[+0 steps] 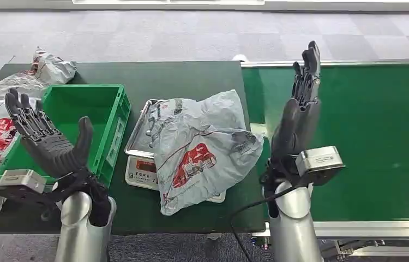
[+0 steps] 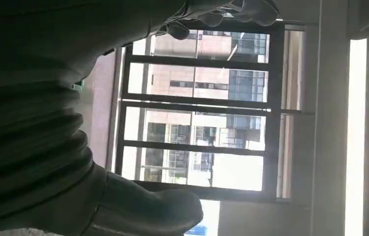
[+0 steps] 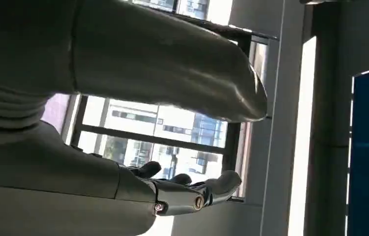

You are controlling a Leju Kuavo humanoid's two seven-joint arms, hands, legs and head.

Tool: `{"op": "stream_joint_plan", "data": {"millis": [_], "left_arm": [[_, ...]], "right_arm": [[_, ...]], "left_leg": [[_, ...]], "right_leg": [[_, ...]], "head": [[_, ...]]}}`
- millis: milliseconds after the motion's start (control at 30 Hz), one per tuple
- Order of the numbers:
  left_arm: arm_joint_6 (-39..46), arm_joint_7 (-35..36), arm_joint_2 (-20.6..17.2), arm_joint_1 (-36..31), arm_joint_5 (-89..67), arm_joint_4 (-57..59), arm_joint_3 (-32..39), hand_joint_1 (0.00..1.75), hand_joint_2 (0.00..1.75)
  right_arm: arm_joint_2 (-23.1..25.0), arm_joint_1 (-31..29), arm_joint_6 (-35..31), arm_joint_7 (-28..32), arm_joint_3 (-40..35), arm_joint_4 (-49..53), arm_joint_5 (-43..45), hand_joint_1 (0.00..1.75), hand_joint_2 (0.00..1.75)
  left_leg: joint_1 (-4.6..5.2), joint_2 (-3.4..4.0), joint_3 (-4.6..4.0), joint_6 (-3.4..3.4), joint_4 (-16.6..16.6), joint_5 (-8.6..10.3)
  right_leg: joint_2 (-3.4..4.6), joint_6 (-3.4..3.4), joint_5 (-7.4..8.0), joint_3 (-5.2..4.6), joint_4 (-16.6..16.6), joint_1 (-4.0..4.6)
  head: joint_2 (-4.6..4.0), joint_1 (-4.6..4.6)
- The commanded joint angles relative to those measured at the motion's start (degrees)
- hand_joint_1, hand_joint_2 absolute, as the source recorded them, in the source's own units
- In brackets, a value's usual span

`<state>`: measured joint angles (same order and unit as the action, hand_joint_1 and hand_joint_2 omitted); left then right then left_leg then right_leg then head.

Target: Moved the parcel from conveyor to table for the left to box.

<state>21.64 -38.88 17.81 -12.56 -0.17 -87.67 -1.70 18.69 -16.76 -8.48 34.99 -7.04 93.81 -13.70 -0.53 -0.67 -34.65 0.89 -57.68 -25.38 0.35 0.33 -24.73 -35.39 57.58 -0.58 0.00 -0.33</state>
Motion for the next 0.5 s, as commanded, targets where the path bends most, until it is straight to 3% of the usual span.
{"op": "stream_joint_plan", "data": {"millis": [33, 100, 133, 167, 267, 400, 500], "left_arm": [[1.7, 2.2, -1.8, 2.1, -4.8, 2.7, -3.4, 0.0, 1.75], [1.7, 2.2, -1.7, 1.9, -4.8, 3.0, -3.4, 0.0, 1.75], [2.8, 6.8, -3.4, 0.8, -14.0, 5.7, -5.9, 0.0, 1.75], [0.4, 9.4, -4.1, 0.0, -18.8, 7.4, -7.2, 0.0, 1.75], [-4.5, 14.0, -4.0, -5.4, -34.1, 16.2, -10.4, 0.0, 1.75], [-7.0, 18.6, -3.0, -18.3, -49.8, 39.3, -15.2, 0.0, 1.75], [-8.8, 16.7, -1.4, -24.2, -51.4, 53.0, -16.9, 0.0, 1.75]], "right_arm": [[0.0, 2.2, -6.9, 3.7, 1.1, 4.5, -1.6, 0.0, 0.0], [-0.1, 2.5, -7.1, 3.3, 0.8, 5.2, -1.6, 0.0, 0.0], [0.2, 3.6, -13.1, 5.0, 0.0, 8.7, -4.9, 0.0, 0.0], [-1.0, 4.3, -17.3, 5.0, -2.4, 11.9, -6.1, 0.0, 1.75], [-4.4, 6.3, -25.1, 5.0, -11.1, 18.1, -8.3, 0.0, 1.75], [-5.7, 4.7, -27.0, 5.0, -17.9, 15.3, -9.2, 0.0, 1.75], [-6.1, 1.6, -28.3, 5.0, -20.9, 10.8, -7.5, 0.0, 1.75]], "left_leg": [[0.0, 0.03, 0.33, -0.04, 0.2, -0.08], [0.02, -0.06, 0.12, -0.02, 0.1, -0.02], [0.03, -0.09, 0.17, -0.03, 0.1, -0.03], [0.03, -0.14, 0.23, -0.03, 0.1, -0.04], [0.05, -0.26, 0.15, -0.03, 0.1, -0.01], [0.06, -0.68, 0.06, -0.07, 0.1, 0.11], [0.07, -0.35, 0.14, -0.08, 0.1, 0.08]], "right_leg": [[-0.06, -0.01, -0.08, 0.34, -0.2, 0.02], [-0.11, -0.01, -0.06, 0.13, -0.1, 0.0], [-0.16, -0.01, -0.09, 0.19, -0.1, -0.01], [-0.21, -0.01, -0.12, 0.28, -0.1, -0.01], [-0.33, -0.01, -0.14, 0.23, -0.1, -0.04], [-0.77, 0.08, -0.18, 0.29, -0.1, -0.04], [-0.42, 0.1, -0.09, 0.25, -0.1, -0.06]], "head": [[0.0, 0.0], [0.0, 0.0], [0.0, 0.0], [0.0, 0.0], [0.0, 0.0], [0.0, 0.04], [0.0, 0.0]]}}
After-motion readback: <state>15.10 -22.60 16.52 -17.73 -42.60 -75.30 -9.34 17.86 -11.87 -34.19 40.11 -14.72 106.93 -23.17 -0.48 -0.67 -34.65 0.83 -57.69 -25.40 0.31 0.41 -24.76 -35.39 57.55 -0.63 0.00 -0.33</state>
